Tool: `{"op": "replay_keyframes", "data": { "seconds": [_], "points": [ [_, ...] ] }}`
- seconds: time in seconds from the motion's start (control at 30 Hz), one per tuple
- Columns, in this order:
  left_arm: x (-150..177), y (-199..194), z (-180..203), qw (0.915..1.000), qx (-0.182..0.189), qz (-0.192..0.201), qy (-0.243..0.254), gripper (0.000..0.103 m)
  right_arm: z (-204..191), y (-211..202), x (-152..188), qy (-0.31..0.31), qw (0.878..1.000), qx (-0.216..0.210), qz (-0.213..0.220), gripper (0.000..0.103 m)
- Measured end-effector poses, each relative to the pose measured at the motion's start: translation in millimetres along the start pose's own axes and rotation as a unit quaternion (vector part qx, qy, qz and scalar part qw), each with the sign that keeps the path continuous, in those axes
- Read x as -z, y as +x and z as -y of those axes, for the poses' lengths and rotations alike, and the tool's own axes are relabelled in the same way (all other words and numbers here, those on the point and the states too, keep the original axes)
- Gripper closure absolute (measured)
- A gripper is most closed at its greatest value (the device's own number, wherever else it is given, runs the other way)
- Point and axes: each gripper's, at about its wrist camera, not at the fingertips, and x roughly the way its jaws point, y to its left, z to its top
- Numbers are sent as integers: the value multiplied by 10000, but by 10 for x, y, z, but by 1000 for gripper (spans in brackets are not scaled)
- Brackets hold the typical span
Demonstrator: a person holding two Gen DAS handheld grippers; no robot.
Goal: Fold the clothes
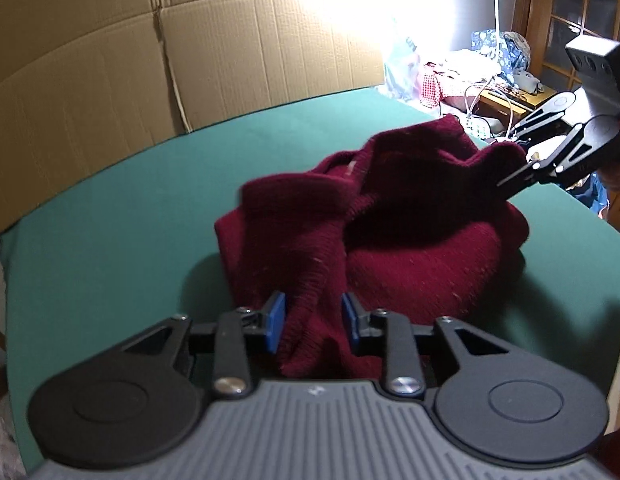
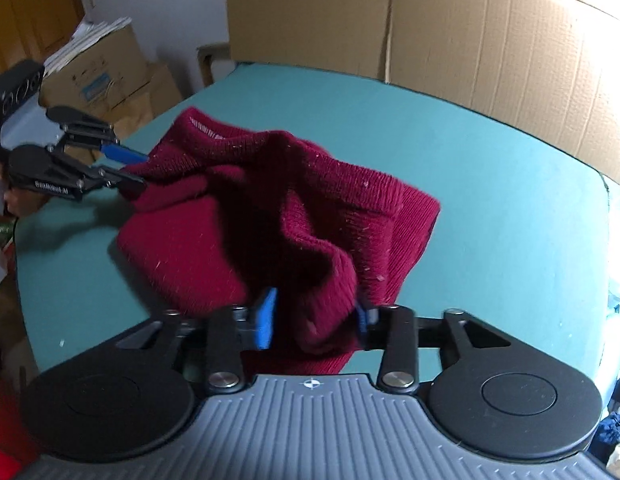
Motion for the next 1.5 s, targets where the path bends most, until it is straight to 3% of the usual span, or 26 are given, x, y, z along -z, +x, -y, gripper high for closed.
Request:
{"op": "replay_keyframes", "data": {
  "seconds": [0.07,0.13,0.23,0.33,0.4,0.47,0.5,0.53,0.57,0.6,0.63,0.7,0.8,0.93,1.03,1.1,1.2,1.3,1.37,1.4,1.5],
  "points": [
    [-6,-127,4,9999,-89,67,55,64,21,-120,-50,51,9999,5,163,60],
    [-45,-259,-10,9993,-237,272,85,51,87,-313,-124,291,9981,-79,546,58],
    [-137,-294,14,9980,-400,445,186,50,151,-382,-289,445,9949,-52,903,47],
    [-194,-150,171,9983,-231,393,361,49,91,-110,-412,220,9974,175,657,46],
    [-199,-24,284,9979,-179,378,490,43,32,81,-454,99,9976,445,529,48],
    [-222,121,382,9974,-248,350,584,42,38,230,-492,227,9968,468,603,50],
    [-237,186,416,9974,-247,308,603,42,42,292,-513,289,9969,420,595,58],
    [-246,248,444,9975,-231,240,622,42,24,329,-529,259,9973,394,565,73],
    [-243,302,456,9977,-182,112,641,43,6,367,-546,230,9976,367,535,82],
    [-240,356,468,9977,-132,-16,661,56,-18,387,-561,171,9979,341,518,92],
    [-236,410,481,9975,-82,-143,681,72,-57,351,-570,55,9981,299,540,93],
    [-232,412,437,9983,68,-233,538,79,-147,187,-561,-156,9979,147,619,94],
    [-200,210,348,9990,245,-81,362,82,-246,18,-537,-619,9964,95,565,93],
    [-124,25,379,9980,457,-5,441,81,-276,55,-385,-1286,9917,77,-21,93],
    [14,132,452,9965,533,-350,532,80,-353,235,-240,-1691,9844,163,-453,92],
    [87,201,498,9951,486,-587,630,80,-390,305,-181,-1810,9819,221,-520,90],
    [39,4,561,9956,490,-320,735,79,-400,205,-248,-1622,9859,97,-410,86],
    [-130,-176,663,9939,473,183,975,60,-387,-96,-259,-1284,9916,-114,92,84],
    [-243,-154,743,9914,461,366,1172,57,-459,-154,-333,-1176,9921,-66,425,72],
    [-270,-49,790,9901,449,290,1294,57,-504,-144,-360,-1177,9916,-41,534,62],
    [-295,268,915,9856,461,9,1624,58,-665,16,-386,-1380,9889,-52,550,60]
  ]
}}
